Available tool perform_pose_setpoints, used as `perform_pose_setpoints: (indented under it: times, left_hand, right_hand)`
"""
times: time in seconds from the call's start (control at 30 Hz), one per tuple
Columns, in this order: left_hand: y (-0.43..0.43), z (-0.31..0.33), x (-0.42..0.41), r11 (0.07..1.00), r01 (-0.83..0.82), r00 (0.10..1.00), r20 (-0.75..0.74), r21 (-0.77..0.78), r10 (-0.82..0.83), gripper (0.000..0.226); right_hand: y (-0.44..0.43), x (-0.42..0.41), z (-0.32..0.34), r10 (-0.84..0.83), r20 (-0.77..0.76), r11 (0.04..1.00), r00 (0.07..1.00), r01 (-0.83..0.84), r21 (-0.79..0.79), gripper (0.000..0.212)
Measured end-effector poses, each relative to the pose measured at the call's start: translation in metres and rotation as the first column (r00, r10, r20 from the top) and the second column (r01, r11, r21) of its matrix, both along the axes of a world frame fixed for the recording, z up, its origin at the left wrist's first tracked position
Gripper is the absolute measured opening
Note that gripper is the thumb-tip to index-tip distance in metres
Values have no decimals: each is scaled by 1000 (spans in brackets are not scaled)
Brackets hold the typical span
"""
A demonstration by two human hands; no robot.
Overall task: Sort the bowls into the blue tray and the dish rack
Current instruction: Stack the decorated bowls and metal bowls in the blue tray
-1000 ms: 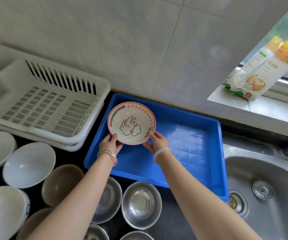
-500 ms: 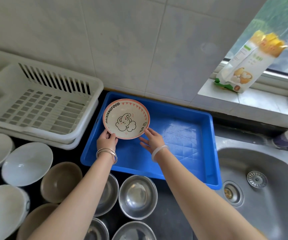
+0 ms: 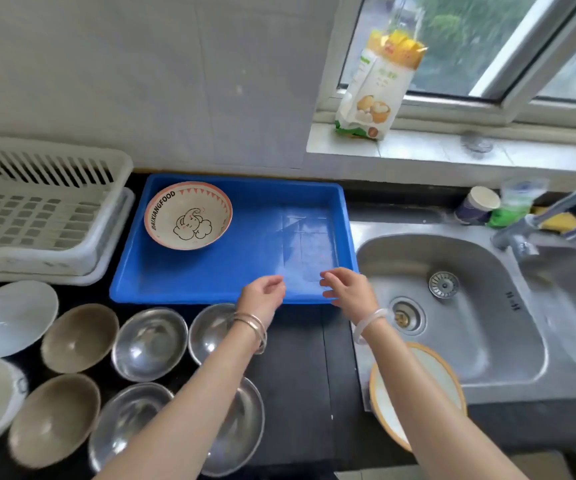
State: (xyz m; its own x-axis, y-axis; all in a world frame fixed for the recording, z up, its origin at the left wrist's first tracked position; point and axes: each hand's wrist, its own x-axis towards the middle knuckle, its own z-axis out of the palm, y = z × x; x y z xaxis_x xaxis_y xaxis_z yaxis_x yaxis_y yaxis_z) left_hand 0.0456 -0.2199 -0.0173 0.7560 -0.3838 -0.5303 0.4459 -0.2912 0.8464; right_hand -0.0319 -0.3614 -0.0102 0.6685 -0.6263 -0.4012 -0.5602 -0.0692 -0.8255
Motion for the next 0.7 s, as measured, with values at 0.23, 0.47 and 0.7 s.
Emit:
perform_pose_setpoints:
  times: [0.23,0.47,0.7]
  left_hand:
    - [-48,-8,-95,846,498,849,91,192,-521,35]
    - [-59,-29,-141,756,607,792,-109,245,-601,39]
    - [-61,-32,-151,872,482,848,-293,80,-442,38]
  right_hand:
    - [-35,-130,-1,-127,-236,954,963,53,-296,22]
    - [-45,-209,-15,-305,-324,900,896,159,-405,33]
    - [-46,-226,-28,-360,-370,904,856,221,-367,20]
